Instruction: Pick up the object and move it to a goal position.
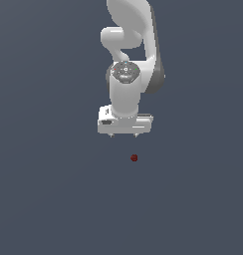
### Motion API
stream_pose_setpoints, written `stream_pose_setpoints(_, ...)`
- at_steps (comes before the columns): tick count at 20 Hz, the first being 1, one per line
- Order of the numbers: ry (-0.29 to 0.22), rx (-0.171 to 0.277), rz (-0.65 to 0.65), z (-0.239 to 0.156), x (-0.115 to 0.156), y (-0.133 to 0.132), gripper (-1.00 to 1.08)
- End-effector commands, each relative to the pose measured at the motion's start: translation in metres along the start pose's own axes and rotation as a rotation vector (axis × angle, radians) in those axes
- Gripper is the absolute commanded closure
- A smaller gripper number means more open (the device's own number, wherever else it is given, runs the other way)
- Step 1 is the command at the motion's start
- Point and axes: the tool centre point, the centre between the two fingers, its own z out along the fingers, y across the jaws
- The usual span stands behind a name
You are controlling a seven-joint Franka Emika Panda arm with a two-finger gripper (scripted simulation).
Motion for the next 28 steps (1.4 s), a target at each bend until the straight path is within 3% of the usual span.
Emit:
stream_pose_setpoints(1, 0.0, 0.0, 0.0, 0.0, 0.0, 0.0, -0.92)
stream_pose_setpoints(18, -0.029, 0.018, -0.011, 0.005, -0.004, -0.004, -0.92)
stream_pose_setpoints(28, -0.018, 0.007, -0.149, 0.021, 0.006, -0.011, -0.92)
